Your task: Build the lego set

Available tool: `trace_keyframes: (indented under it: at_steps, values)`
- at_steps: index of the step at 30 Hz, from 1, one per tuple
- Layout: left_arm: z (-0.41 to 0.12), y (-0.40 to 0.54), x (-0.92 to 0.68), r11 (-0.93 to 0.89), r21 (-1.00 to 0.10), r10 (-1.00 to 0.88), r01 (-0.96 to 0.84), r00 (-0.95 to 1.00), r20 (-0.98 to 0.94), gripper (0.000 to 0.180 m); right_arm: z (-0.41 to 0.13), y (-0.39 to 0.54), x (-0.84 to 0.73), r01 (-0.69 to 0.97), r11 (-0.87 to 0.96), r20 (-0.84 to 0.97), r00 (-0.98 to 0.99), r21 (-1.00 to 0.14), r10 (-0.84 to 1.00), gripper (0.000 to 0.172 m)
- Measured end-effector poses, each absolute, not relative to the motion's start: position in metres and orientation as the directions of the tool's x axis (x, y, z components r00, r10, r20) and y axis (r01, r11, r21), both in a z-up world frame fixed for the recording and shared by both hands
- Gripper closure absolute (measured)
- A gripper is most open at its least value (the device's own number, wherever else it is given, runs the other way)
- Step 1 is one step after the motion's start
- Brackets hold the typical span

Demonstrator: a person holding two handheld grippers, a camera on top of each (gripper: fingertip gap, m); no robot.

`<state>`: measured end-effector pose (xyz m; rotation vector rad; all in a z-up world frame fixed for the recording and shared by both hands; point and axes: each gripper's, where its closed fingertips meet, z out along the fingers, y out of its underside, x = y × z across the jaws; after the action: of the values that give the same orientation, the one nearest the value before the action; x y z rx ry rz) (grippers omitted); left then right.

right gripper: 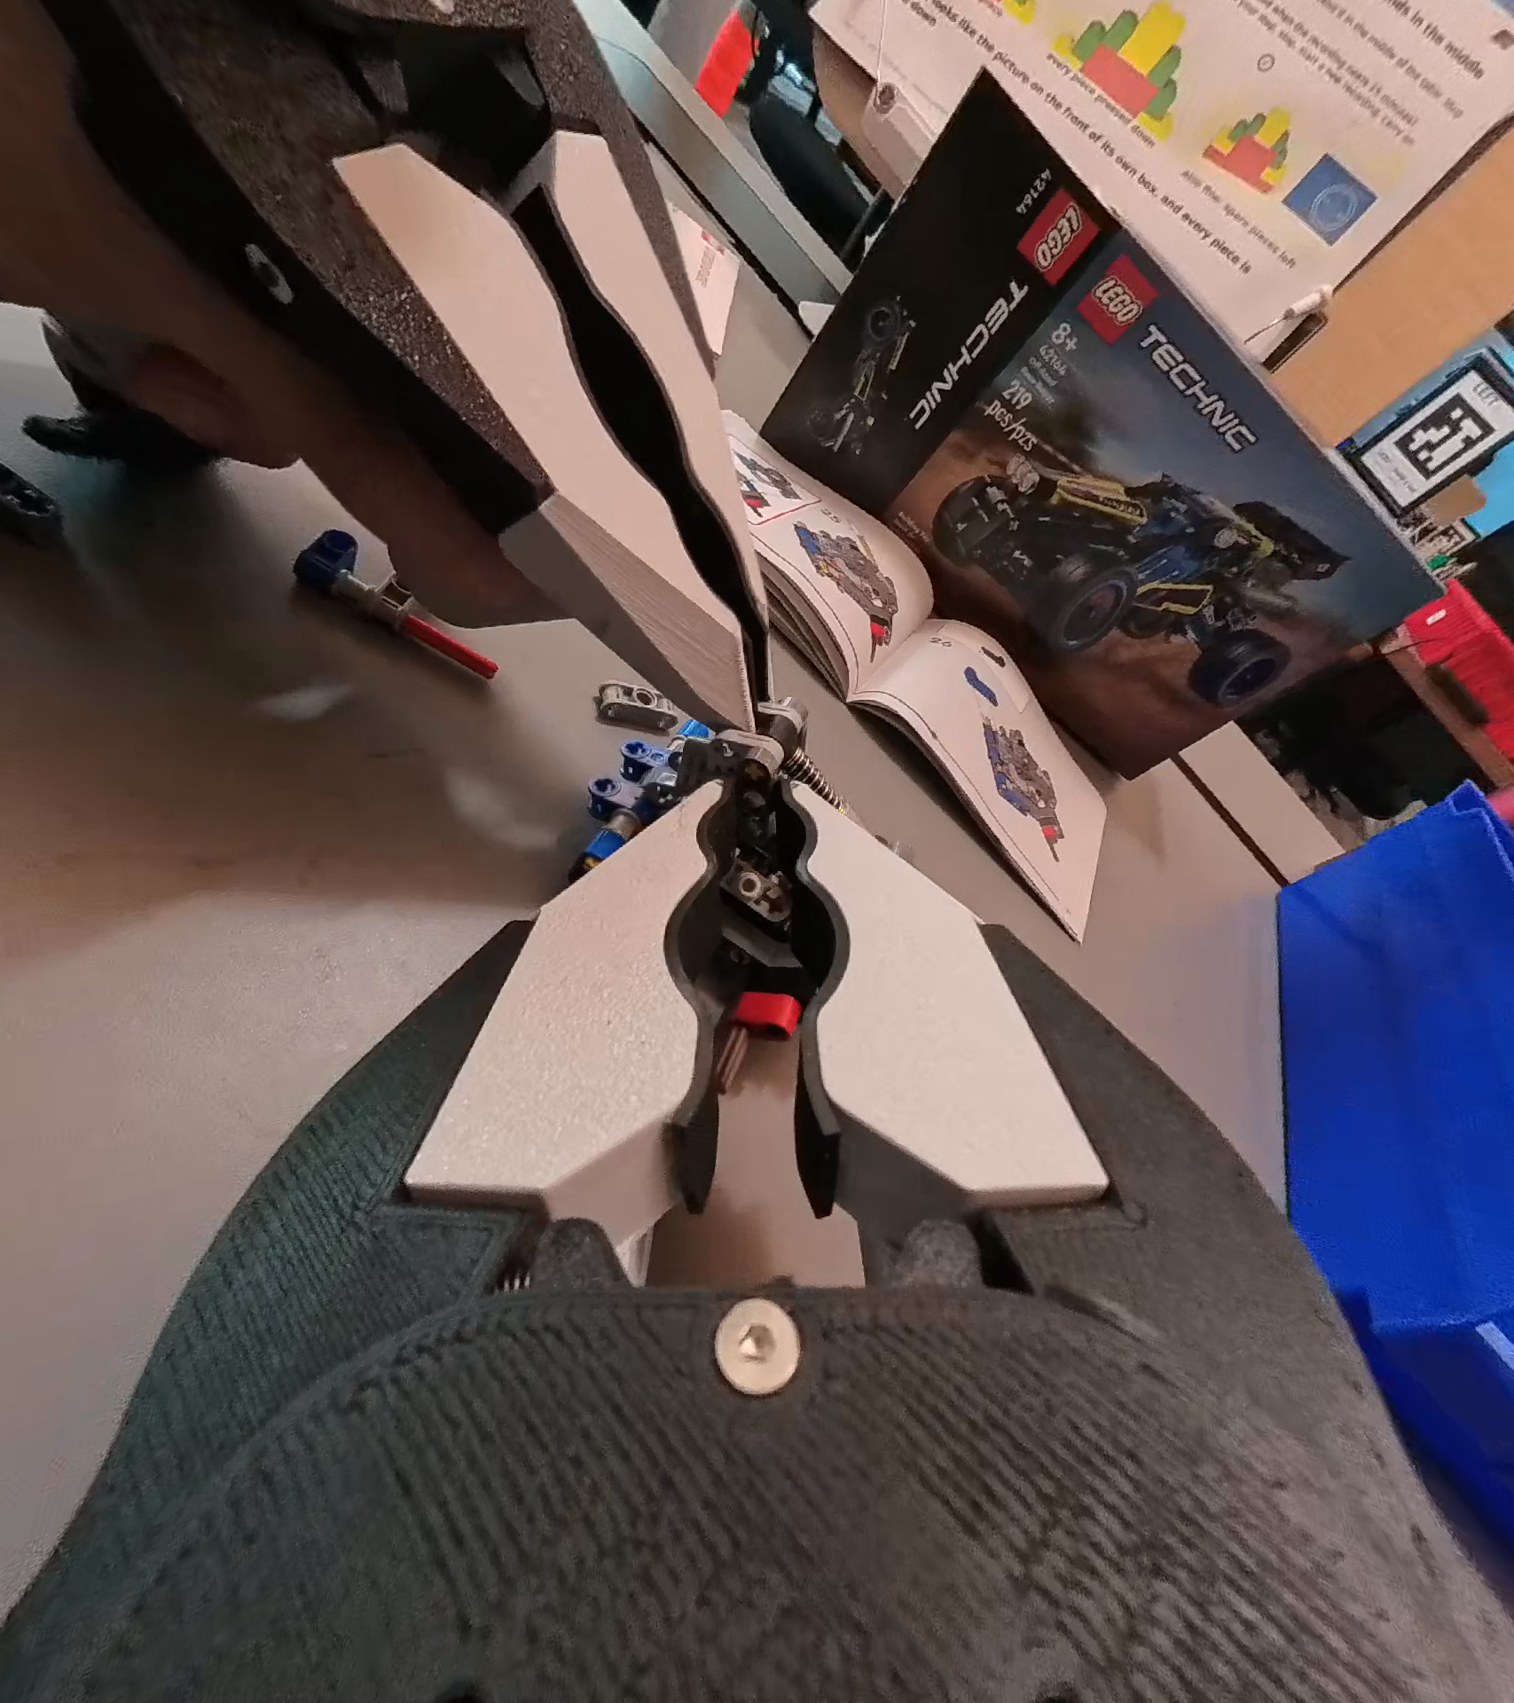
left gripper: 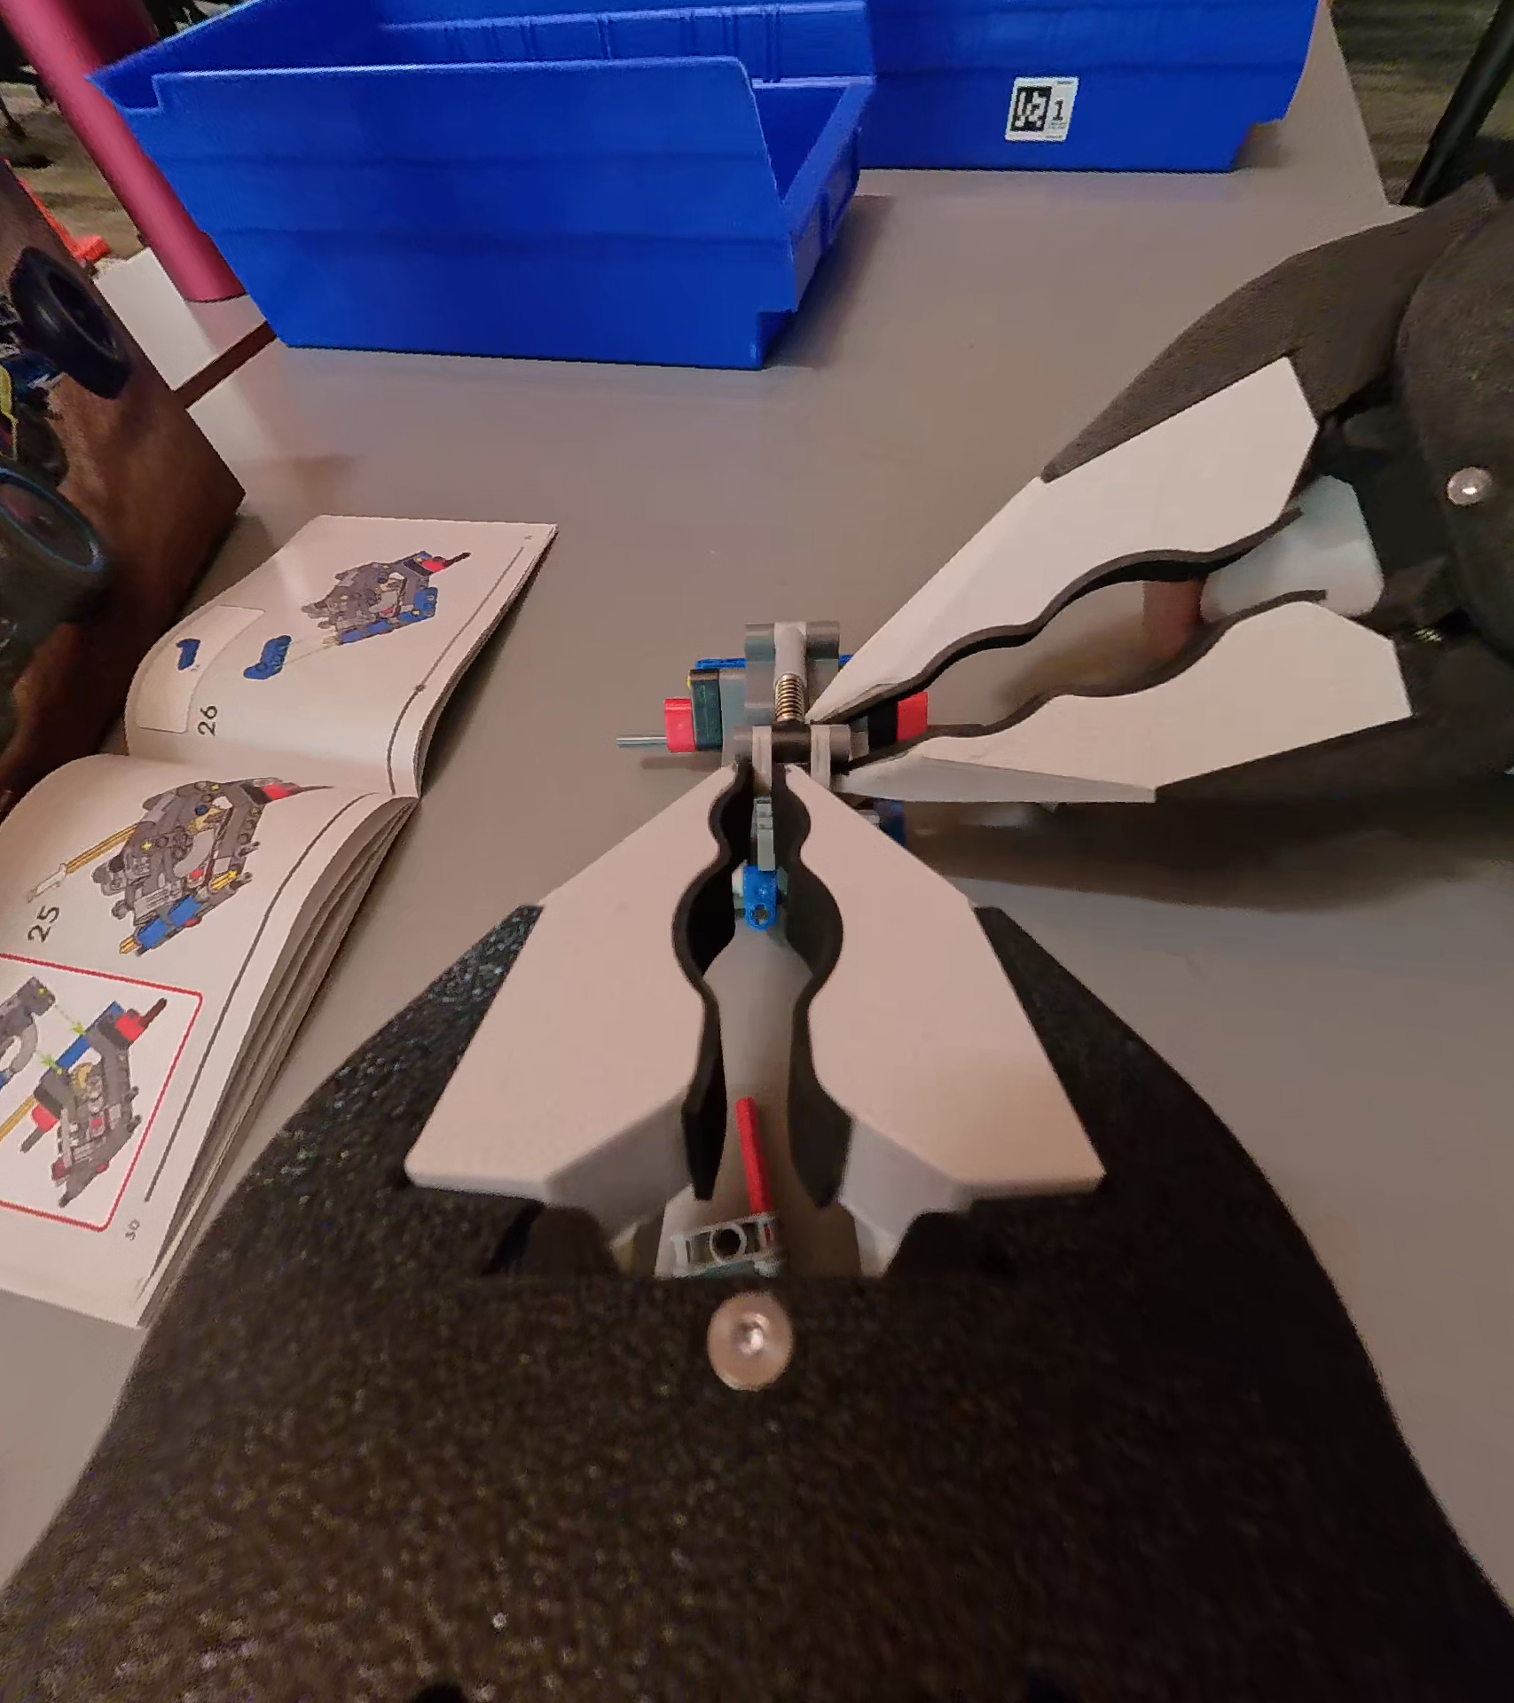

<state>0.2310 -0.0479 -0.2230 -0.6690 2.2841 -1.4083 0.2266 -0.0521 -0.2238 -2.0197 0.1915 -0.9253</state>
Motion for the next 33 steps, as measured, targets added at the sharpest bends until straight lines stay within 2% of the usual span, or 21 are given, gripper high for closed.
trace_keyframes:
  at_steps: [1, 12, 18, 33]
  values:
    - [-0.2231, -0.0477, 0.2313, 0.391, -0.9, -0.574, -0.195, -0.816, -0.073, 0.18, -0.2236, -0.052, 0.2271, 0.202, -0.6, 0.538, 0.709, -0.774, -0.455, 0.167]
    - [-0.2232, -0.0489, 0.2357, 0.404, -0.895, -0.616, -0.188, -0.779, -0.114, 0.18, -0.225, -0.0551, 0.2301, 0.163, -0.629, 0.547, 0.683, -0.76, -0.484, 0.167]
    - [-0.2227, -0.0493, 0.2354, 0.366, -0.902, -0.618, -0.23, -0.785, -0.05, 0.18, -0.2255, -0.0569, 0.228, 0.153, -0.622, 0.535, 0.686, -0.768, -0.492, 0.167]
    - [-0.2224, -0.0479, 0.2352, 0.351, -0.904, -0.613, -0.243, -0.79, -0.026, 0.18, -0.2251, -0.0561, 0.2268, 0.173, -0.611, 0.534, 0.698, -0.773, -0.477, 0.167]
